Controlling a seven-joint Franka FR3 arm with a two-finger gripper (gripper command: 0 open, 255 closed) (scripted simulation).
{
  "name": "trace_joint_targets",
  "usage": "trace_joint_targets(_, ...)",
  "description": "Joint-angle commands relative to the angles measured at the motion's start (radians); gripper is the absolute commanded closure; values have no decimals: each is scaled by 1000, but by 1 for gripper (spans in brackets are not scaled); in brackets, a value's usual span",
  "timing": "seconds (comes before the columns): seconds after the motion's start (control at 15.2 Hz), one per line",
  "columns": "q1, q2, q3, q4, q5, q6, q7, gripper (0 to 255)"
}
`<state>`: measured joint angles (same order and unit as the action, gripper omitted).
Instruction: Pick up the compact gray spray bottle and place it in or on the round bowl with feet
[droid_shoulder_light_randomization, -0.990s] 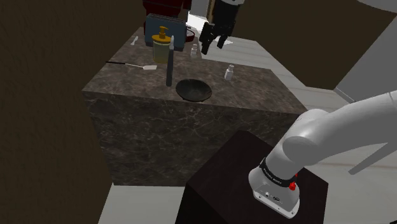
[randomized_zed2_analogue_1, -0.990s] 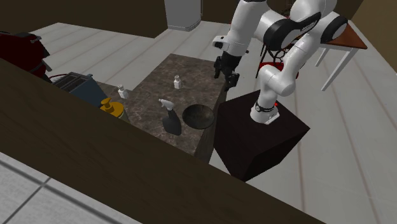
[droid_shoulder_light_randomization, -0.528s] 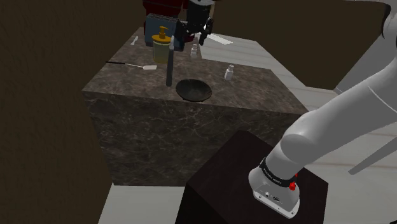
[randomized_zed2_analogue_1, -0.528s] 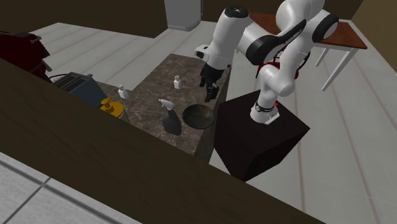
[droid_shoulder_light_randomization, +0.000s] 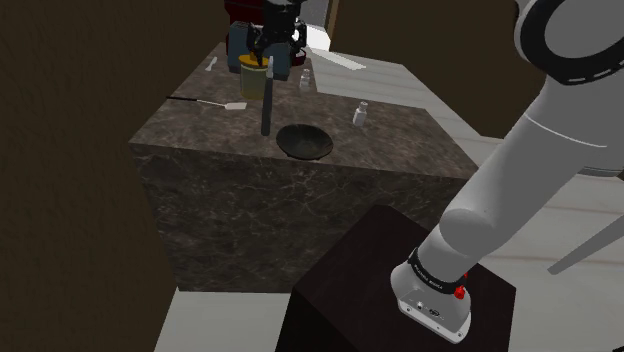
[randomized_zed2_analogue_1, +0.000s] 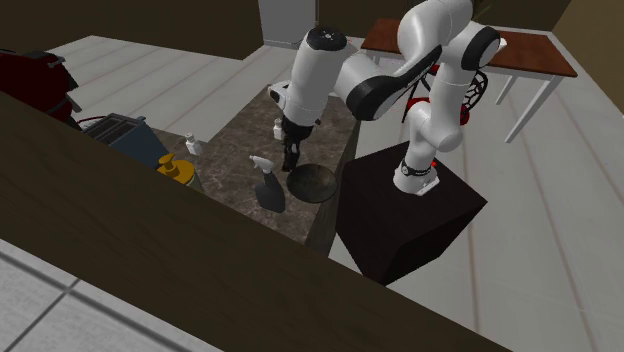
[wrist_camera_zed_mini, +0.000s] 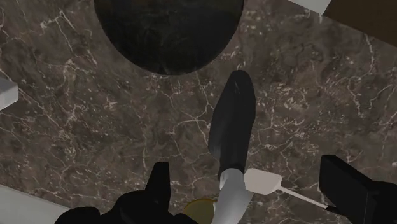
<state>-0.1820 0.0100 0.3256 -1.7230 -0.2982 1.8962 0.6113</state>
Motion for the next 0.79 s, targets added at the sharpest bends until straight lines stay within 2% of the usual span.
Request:
trace_joint_targets(0.0,3,90,2,96,-51,-16,66,0)
trace_joint_targets(0.07,7,114,-1,124,-64,-23,81,0)
trace_joint_targets(0.53,-3,134,-12,62,-76,61,91,0)
trace_joint_targets(0.73,-4,136,-13,57,-78,67,92,0)
